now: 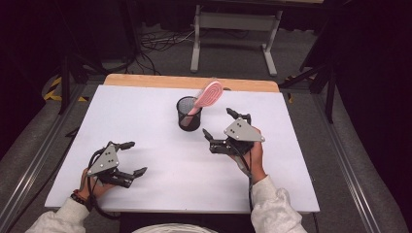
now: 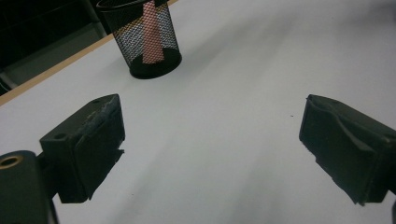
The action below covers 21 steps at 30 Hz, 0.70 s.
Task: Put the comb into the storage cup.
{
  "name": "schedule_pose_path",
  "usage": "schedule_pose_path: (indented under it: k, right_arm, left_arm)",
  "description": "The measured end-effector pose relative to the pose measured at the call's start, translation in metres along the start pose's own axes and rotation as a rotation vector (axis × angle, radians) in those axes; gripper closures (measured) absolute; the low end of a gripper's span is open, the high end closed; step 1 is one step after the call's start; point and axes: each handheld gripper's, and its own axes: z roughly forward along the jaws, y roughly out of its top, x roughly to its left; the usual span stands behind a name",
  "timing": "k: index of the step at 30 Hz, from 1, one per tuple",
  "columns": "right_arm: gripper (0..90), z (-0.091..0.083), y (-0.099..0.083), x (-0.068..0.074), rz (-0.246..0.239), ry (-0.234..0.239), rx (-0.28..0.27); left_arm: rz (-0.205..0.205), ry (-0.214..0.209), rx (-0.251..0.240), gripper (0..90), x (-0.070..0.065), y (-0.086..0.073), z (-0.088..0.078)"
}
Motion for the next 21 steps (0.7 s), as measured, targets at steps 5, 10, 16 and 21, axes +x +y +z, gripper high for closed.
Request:
schedule_pose_path:
  k: [5,10,16,21]
  right_arm:
    - [7.3,-0.005,-0.003,-0.001,0.000,0.001,0.016]
    - [7.4,-0.010,-0.005,-0.001,0.001,-0.007,0.010]
    - [7.9,-0.018,-0.009,0.000,-0.004,-0.011,0.011]
    - [8.2,-0.024,-0.012,0.000,-0.015,-0.014,0.015]
  left_arm:
    - [0.001,0.001,0.001,7.9,0.000,0.000,0.000]
    - [0.000,0.001,0.003,8.0,0.000,0.000,0.000]
    - [0.000,0.003,0.004,7.9,0.000,0.000,0.000]
    - [-0.002,0.004,0.004,7.9,-0.001,0.000,0.001]
